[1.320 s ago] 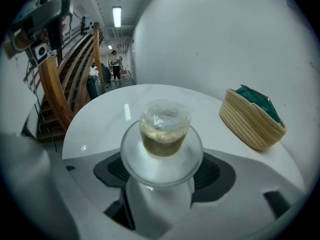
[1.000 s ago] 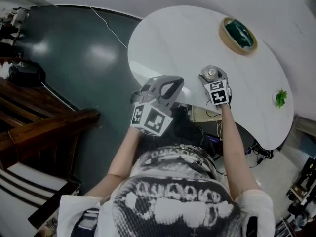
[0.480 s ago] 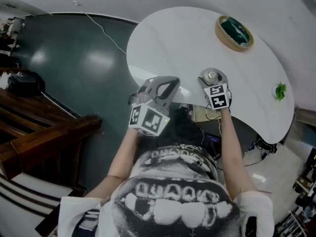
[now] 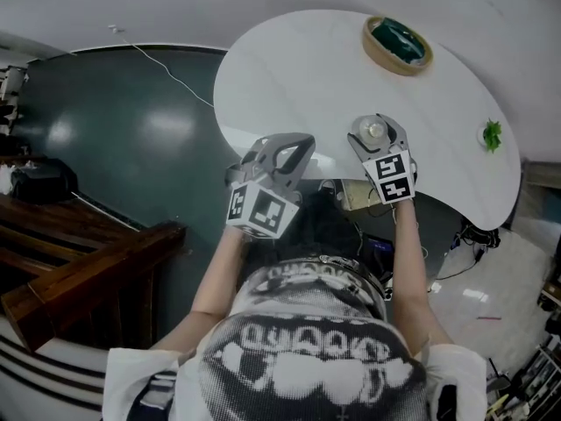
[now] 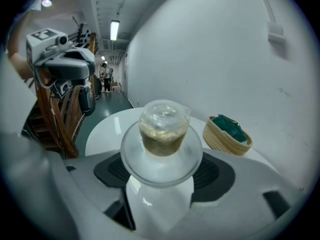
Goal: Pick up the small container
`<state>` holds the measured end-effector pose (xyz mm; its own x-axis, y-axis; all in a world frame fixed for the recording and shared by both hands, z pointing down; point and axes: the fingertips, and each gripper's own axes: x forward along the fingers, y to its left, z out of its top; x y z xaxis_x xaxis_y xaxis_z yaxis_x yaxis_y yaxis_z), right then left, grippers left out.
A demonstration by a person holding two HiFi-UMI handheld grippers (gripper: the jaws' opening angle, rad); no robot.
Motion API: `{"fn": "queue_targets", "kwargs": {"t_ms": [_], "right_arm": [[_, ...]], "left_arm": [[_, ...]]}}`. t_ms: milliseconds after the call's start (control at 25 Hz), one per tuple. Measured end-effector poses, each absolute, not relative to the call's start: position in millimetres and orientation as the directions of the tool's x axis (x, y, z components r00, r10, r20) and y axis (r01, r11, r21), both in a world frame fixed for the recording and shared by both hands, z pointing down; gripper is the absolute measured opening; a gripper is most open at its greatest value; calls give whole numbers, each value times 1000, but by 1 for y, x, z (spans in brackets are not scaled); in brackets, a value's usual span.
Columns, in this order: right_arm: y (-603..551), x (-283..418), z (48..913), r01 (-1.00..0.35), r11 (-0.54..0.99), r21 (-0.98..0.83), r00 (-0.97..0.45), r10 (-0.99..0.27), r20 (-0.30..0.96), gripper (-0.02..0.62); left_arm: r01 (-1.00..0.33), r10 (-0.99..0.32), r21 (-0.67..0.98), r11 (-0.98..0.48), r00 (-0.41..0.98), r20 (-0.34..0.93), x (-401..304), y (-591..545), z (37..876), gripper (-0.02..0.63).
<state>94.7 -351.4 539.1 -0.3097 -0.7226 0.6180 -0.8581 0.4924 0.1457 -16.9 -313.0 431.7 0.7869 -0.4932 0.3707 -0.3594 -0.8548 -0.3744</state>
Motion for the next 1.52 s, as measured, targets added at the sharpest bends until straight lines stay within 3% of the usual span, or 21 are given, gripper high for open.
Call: {"fn": "queue_targets", "kwargs": {"t_ms": [960, 1520], "right_arm": [[-226, 104, 479, -965, 216, 150, -103, -835, 540, 336], [-185, 90, 475, -980, 134, 146, -41, -855, 517, 336]], "left_arm": [[-105, -255, -380, -919, 894, 370, 10, -253, 441, 5], [-36, -185, -368, -929, 907, 379, 6, -225, 449, 5]]}}
